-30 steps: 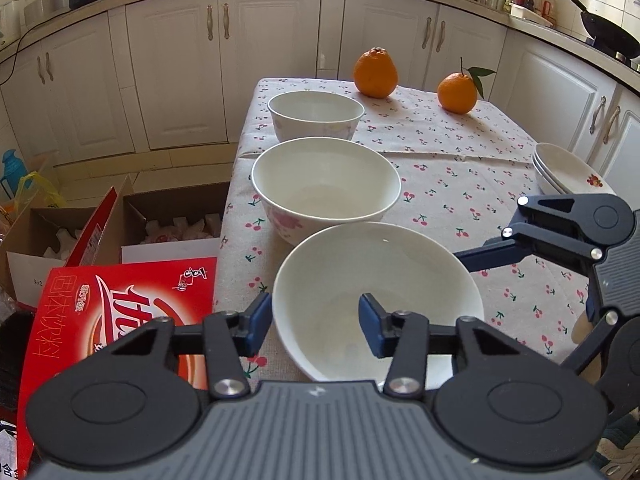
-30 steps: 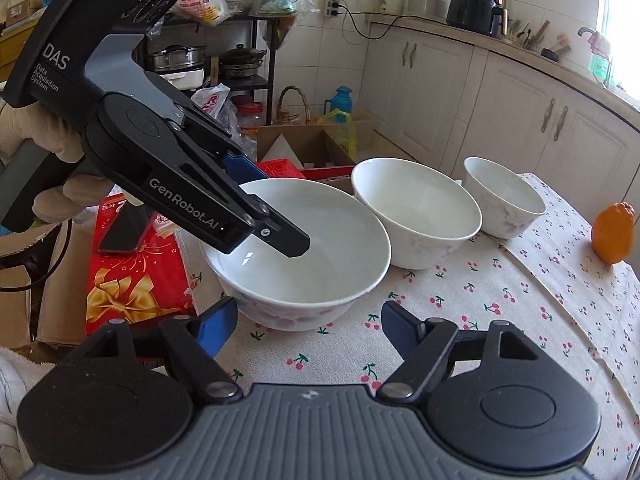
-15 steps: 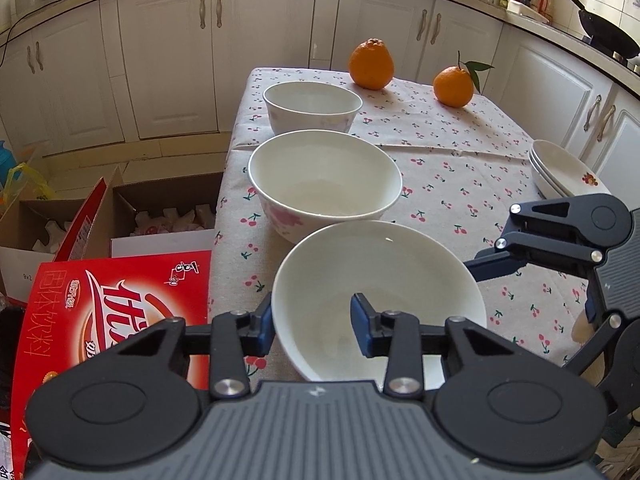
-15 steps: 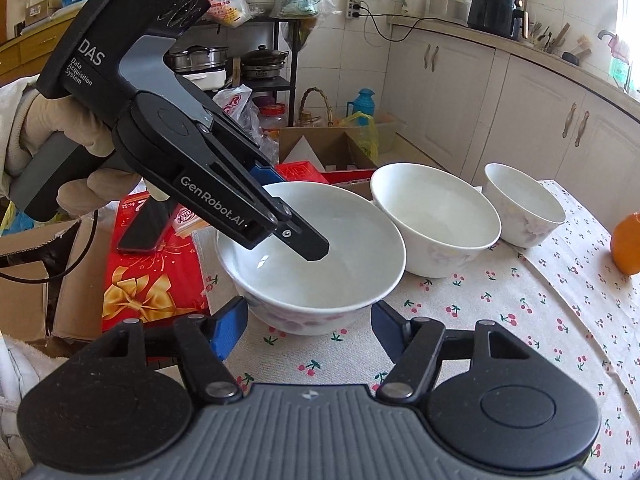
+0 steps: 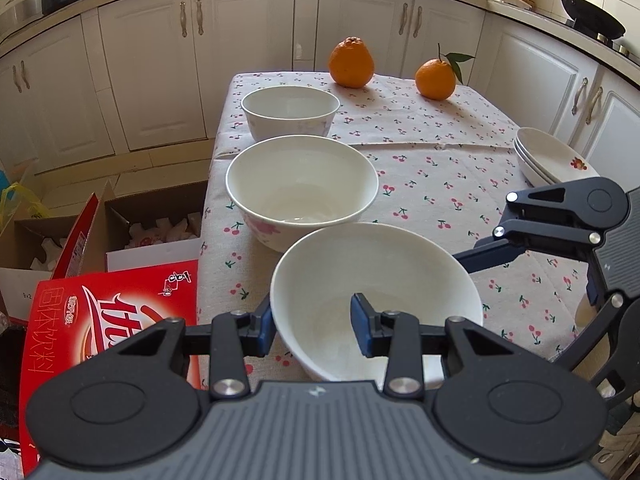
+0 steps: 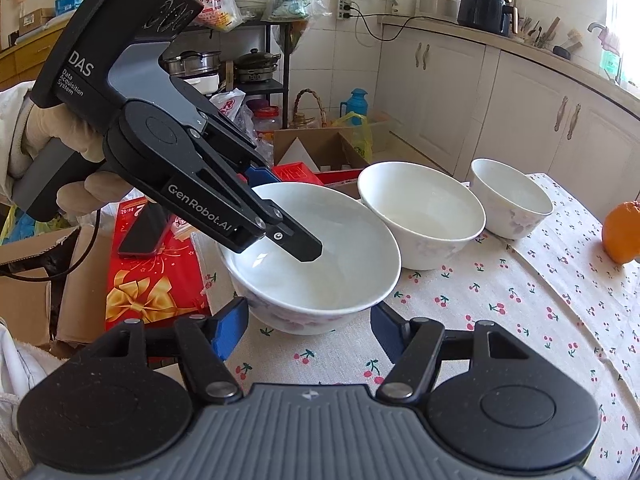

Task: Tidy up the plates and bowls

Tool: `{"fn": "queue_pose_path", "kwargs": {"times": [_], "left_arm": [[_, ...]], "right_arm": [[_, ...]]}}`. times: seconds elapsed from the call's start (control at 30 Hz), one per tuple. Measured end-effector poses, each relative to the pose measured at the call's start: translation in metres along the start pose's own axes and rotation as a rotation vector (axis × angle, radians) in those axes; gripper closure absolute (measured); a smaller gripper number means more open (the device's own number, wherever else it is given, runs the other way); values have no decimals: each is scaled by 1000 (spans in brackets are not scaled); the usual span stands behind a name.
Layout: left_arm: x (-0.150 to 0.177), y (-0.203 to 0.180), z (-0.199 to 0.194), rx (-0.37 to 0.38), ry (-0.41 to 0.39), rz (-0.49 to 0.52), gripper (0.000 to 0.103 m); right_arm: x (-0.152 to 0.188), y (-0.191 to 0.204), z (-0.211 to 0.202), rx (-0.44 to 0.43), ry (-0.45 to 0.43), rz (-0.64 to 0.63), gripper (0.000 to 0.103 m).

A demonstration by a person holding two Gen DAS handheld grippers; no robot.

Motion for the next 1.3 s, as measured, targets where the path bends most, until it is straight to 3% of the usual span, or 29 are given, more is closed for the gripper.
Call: {"fn": "queue_pose_path", "kwargs": {"times": [0.27,0.37,0.47,0.6,1.3], "left_arm": [[-2,8,9,65,67,-22,66],[-6,16,16,89,111,-34,66],[-11,21,21,129,131,-45,78],[-13,24,27,157,155,-69,80],[-32,0,23,181,137,-21,80]], "right_arm": [[1,-1,3,-26,13,-29,29],[1,0,4,-24,8,-44,21],[-1,-2,3,-25,-1,-38,19],[-2,-3,3,-31,-4,-37,19],[6,-6,-24,5,-35,-12,21]]}}
Point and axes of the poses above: each gripper's, at about its wrist camera, not at the fingertips, and z roughly the way its jaws point, y to its left, x to its underside, the point moved 3 cm from there along z, roughly the way its jaws point, and after that the axes turned 12 degrees about z, right-handed, at the moved point
